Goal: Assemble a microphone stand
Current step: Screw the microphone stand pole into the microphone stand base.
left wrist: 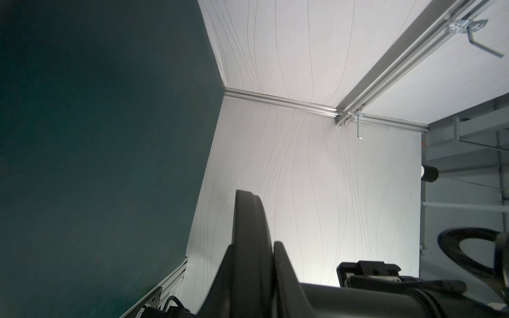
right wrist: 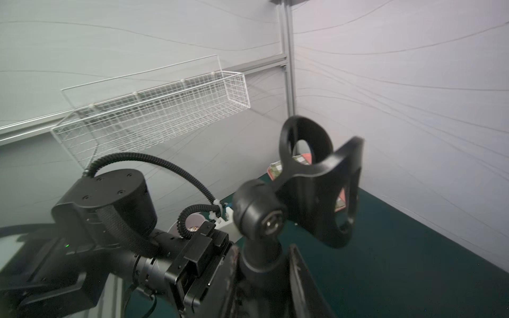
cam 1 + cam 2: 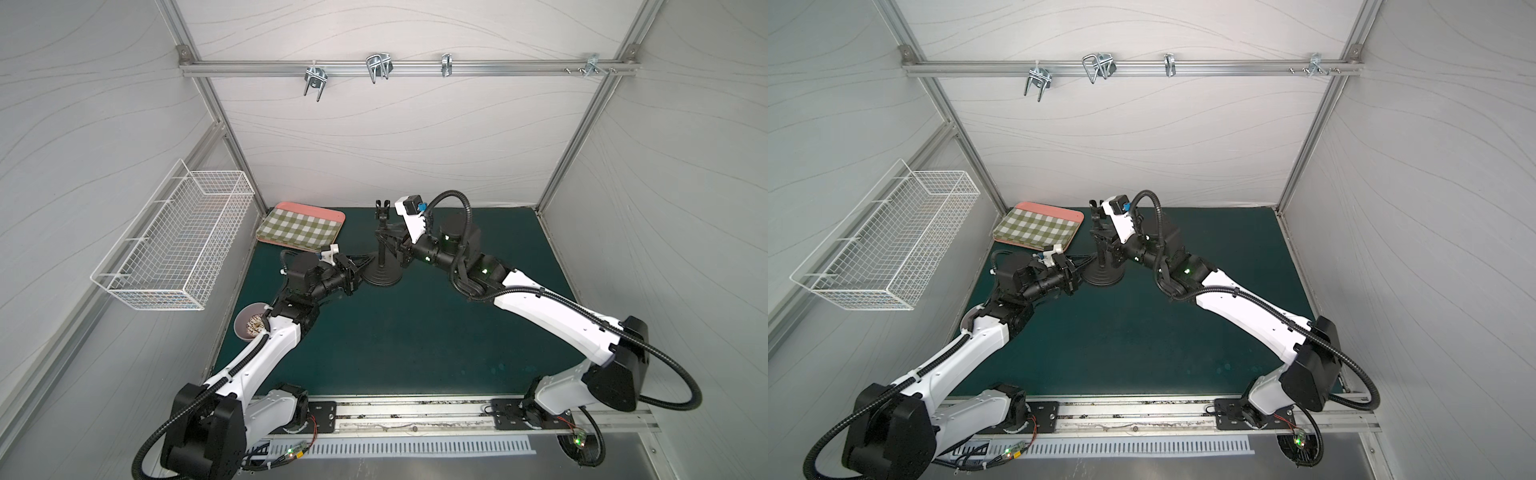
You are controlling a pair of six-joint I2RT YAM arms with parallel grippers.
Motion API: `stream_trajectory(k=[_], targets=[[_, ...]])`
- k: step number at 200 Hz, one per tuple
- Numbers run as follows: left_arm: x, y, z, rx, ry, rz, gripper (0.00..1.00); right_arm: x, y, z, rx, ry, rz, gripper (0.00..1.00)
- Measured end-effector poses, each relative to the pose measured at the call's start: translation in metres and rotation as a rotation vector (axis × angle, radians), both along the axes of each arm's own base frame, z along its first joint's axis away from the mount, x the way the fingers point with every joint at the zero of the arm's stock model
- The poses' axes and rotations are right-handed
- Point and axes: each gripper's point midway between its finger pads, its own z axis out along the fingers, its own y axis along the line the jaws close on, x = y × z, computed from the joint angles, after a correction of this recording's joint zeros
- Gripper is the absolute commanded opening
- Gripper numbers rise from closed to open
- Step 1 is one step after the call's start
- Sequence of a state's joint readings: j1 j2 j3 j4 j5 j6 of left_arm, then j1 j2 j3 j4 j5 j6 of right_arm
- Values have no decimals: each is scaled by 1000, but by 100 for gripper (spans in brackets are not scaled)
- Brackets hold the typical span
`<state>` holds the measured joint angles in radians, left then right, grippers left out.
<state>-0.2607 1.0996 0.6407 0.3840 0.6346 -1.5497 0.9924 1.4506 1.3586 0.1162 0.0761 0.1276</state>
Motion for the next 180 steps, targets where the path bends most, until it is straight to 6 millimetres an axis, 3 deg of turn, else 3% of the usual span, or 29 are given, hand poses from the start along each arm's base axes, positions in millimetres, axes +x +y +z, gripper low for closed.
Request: stream_trajectory(k=[47, 72, 103, 139, 180], targets=[[-3, -2, 2, 3, -16, -18, 0, -8, -10, -1, 25, 31, -334, 26], [-2, -2, 2, 2, -15, -16, 0, -7, -4, -1, 11, 45, -444, 49], [0, 0, 1, 2, -4, 3, 0, -19, 3, -18, -48, 42, -427, 79], [2, 2, 0, 2, 3, 21, 0, -29, -7, -44, -122, 62, -205, 77], [3, 2, 0, 0, 6, 24, 0, 12, -54, -26, -51, 83, -48, 73]])
